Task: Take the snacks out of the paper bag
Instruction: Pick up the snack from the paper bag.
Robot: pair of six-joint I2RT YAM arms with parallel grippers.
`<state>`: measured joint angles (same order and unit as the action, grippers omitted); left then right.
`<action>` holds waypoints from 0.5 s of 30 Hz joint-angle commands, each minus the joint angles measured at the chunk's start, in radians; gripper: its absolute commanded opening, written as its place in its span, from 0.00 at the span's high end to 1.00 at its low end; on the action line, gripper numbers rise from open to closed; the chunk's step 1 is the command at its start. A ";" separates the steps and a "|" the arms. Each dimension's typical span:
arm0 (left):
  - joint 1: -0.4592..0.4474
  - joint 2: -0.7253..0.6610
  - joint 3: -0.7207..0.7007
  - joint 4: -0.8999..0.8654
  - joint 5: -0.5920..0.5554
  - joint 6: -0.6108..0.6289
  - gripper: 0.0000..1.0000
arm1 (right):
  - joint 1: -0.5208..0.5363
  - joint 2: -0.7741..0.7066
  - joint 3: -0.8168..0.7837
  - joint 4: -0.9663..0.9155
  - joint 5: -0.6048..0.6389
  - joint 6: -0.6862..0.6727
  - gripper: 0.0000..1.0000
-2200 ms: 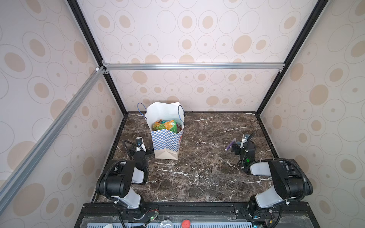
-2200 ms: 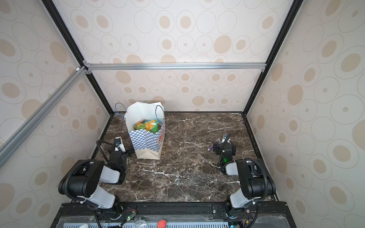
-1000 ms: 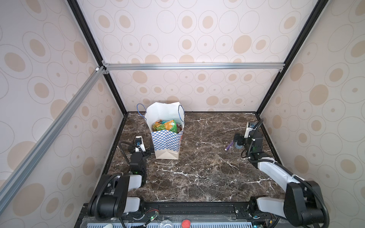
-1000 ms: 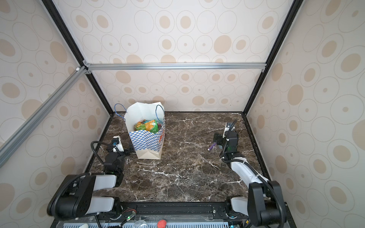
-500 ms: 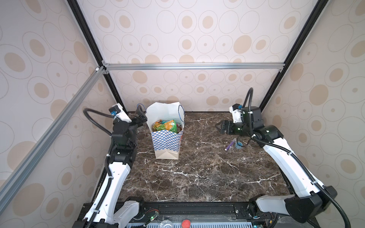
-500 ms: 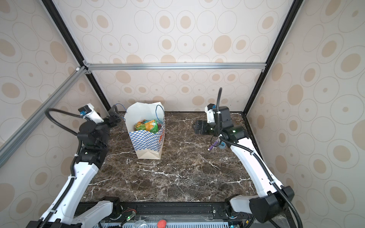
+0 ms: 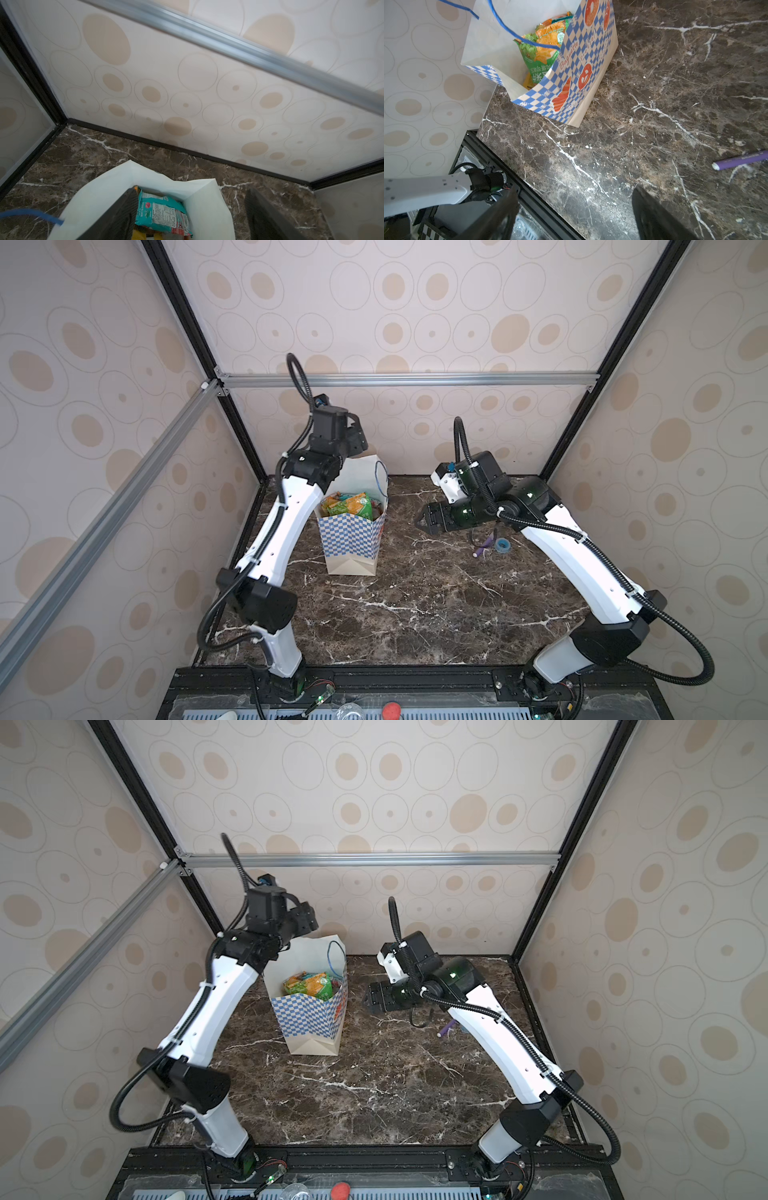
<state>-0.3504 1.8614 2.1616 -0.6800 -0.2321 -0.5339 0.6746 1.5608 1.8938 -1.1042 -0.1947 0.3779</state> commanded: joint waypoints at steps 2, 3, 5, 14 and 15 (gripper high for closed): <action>0.007 0.144 0.100 -0.320 -0.048 0.077 0.19 | 0.011 -0.045 -0.024 -0.041 0.043 0.004 0.11; 0.008 0.158 0.096 -0.315 -0.040 0.087 0.19 | 0.011 -0.051 -0.032 -0.040 0.050 0.002 0.11; 0.007 0.177 0.079 -0.307 -0.010 0.115 0.18 | 0.011 -0.054 -0.035 -0.044 0.060 0.004 0.11; 0.007 0.248 0.073 -0.365 0.151 0.237 0.10 | 0.010 -0.038 -0.016 -0.038 0.068 -0.011 0.11; 0.008 0.255 0.077 -0.374 0.170 0.250 0.10 | 0.010 -0.031 -0.010 -0.037 0.064 -0.015 0.10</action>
<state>-0.3450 2.1036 2.2044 -0.9852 -0.1333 -0.3550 0.6788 1.5257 1.8687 -1.1225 -0.1379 0.3756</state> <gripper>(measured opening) 0.895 0.895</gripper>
